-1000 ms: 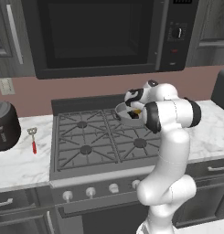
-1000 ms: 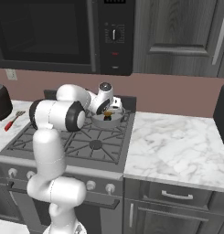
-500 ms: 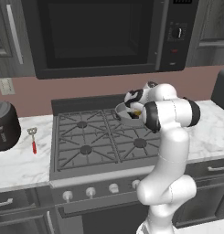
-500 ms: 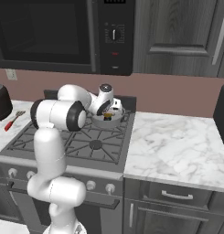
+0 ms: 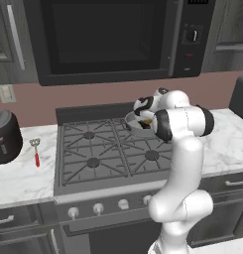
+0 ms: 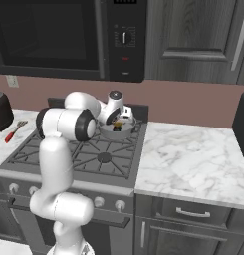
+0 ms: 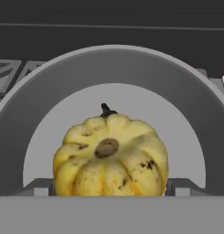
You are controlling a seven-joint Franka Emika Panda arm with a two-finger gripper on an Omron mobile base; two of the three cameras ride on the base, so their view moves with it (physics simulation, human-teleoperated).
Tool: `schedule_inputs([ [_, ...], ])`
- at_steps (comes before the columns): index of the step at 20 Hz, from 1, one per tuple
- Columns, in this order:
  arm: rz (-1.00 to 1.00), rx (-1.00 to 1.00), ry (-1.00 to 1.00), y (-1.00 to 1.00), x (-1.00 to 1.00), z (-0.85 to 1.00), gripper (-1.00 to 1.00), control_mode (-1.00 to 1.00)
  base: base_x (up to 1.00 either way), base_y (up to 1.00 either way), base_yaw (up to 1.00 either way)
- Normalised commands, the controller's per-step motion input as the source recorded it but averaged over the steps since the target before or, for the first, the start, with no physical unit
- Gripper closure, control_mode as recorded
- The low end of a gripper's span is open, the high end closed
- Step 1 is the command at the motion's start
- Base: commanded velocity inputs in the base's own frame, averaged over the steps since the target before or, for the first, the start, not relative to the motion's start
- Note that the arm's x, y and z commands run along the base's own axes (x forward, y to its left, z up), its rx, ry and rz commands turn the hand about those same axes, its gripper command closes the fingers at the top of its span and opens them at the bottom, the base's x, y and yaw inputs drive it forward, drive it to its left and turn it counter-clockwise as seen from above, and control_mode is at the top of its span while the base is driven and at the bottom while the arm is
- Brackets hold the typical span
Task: Put the eggplant and squash in the pot. Retrieve the spatula and lightly stir the vegetables in the pot.
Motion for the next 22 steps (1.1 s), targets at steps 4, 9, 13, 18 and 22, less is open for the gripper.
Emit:
schedule_inputs([
  [4, 0.00, 0.00, 0.00, 0.00, 0.06, 0.00, -1.00, -1.00, 0.00, 0.00, 0.00],
  [9, 0.00, 0.00, 0.00, 0.00, 0.01, 0.00, -1.00, -1.00, 0.00, 0.00, 0.00],
  [13, 0.00, 0.00, -0.01, 0.00, -0.13, 0.10, -1.00, -1.00, 0.00, 0.00, 0.00],
  [18, 0.00, 0.00, -0.08, 0.00, -0.71, 0.37, -1.00, -1.00, 0.00, 0.00, 0.00],
  [22, 0.00, 0.00, -0.04, 0.00, -0.91, 0.32, -1.00, -1.00, 0.00, 0.00, 0.00],
])
